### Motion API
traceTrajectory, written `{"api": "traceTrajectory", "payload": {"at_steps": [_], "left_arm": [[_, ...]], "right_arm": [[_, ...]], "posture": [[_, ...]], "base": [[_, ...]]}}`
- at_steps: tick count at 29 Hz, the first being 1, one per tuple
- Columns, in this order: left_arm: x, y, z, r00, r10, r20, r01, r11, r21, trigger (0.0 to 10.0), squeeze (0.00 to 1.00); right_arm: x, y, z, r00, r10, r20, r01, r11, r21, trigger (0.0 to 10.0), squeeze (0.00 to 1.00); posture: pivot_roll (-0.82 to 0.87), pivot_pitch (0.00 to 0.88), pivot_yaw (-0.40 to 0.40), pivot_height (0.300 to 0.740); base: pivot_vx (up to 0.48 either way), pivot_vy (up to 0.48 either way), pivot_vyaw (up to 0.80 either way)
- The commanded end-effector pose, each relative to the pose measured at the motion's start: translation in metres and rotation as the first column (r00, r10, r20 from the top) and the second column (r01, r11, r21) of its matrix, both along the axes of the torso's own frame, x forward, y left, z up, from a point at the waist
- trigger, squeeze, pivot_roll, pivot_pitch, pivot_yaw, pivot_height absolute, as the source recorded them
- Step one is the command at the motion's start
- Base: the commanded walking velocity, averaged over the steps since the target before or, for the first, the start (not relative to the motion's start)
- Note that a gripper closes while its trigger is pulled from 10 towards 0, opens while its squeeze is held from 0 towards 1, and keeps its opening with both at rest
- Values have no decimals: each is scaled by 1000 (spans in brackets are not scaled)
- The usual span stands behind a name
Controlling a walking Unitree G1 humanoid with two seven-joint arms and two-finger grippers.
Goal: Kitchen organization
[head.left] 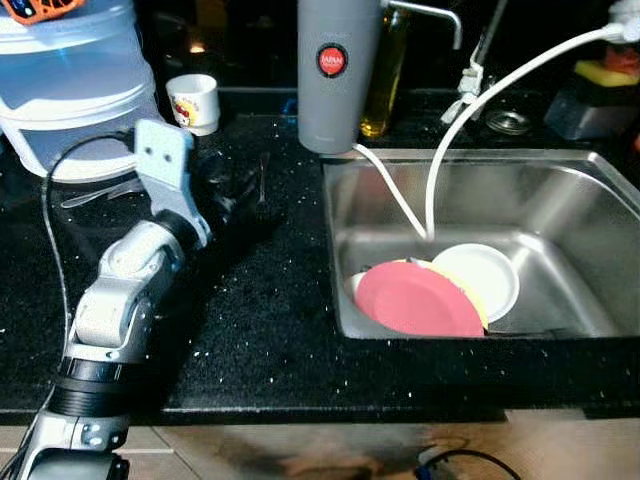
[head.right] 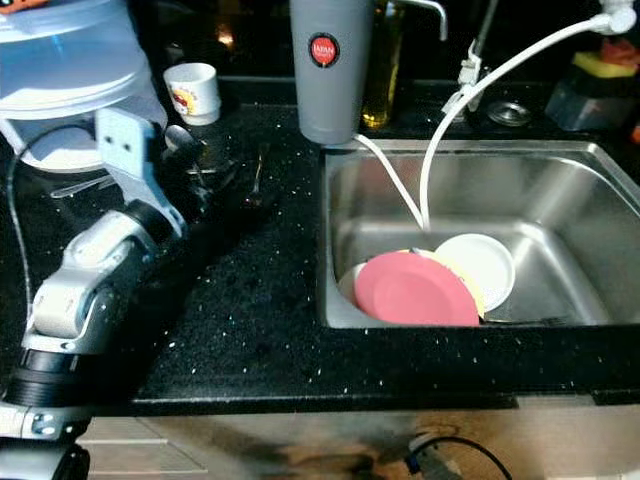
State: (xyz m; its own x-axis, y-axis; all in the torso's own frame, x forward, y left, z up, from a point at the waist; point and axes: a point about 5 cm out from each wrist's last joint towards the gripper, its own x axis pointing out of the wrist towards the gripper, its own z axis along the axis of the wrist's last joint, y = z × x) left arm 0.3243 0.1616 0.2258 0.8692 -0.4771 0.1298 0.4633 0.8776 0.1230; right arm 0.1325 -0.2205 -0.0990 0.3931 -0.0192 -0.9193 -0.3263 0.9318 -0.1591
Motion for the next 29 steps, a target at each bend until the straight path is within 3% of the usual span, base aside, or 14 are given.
{"api": "traceTrajectory", "payload": {"at_steps": [1, 3, 8, 15, 17, 18, 21, 24, 26, 29], "left_arm": [[-5, -2, -4, 998, -50, -23, 52, 997, 56, 10000, 0], [-9, -2, -9, 994, -97, -45, 101, 989, 107, 10000, 0], [-10, 0, -8, 993, -107, -46, 112, 987, 118, 10000, 0], [-1, 19, -5, 999, -16, -45, 21, 991, 131, 10000, 0], [7, 29, -9, 996, 64, -58, -47, 965, 259, 10000, 0], [14, 35, -11, 992, 110, -57, -84, 936, 343, 10000, 0], [18, 37, -9, 991, 124, -49, -98, 923, 372, 10000, 0], [25, 37, -2, 987, 156, -39, -131, 919, 372, 10000, 0], [35, 39, 6, 972, 232, -26, -207, 909, 361, 10000, 0], [45, 41, 3, 955, 284, -87, -246, 921, 303, 10000, 0]], "right_arm": [[2, -1, 1, 1000, 6, 7, -6, 1000, -10, 10000, 0], [1, -3, 0, 1000, 23, -17, -23, 999, -47, 10000, 0], [0, -6, 0, 999, 29, -37, -32, 996, -87, 10000, 0], [-1, -7, 0, 999, 17, -40, -21, 995, -95, 10000, 0], [-1, -7, 0, 999, 10, -36, -13, 996, -89, 10000, 0], [-1, -7, 0, 999, 12, -36, -15, 996, -87, 10000, 0], [-1, -7, 0, 999, 13, -36, -16, 996, -88, 10000, 0], [-1, -6, 0, 999, 12, -35, -15, 996, -87, 10000, 0], [-1, -6, 0, 999, 8, -33, -10, 996, -84, 10000, 0], [-2, -5, -1, 999, 7, -33, -9, 997, -81, 10000, 0]], "posture": [[17, 0, 15, 740], [18, 0, 14, 740], [18, 0, 12, 740], [14, 0, 9, 740], [16, 0, 6, 740], [16, 0, 6, 740], [16, 0, 6, 740], [9, 0, 11, 740], [7, 0, 13, 740], [6, 0, 13, 740]], "base": [[0, 0, 0], [0, 0, 0], [0, 0, 0], [0, 0, -547], [0, 0, 0], [0, 0, 0], [0, 0, 0], [0, 0, 0], [0, 0, 0], [0, 0, 0]]}}
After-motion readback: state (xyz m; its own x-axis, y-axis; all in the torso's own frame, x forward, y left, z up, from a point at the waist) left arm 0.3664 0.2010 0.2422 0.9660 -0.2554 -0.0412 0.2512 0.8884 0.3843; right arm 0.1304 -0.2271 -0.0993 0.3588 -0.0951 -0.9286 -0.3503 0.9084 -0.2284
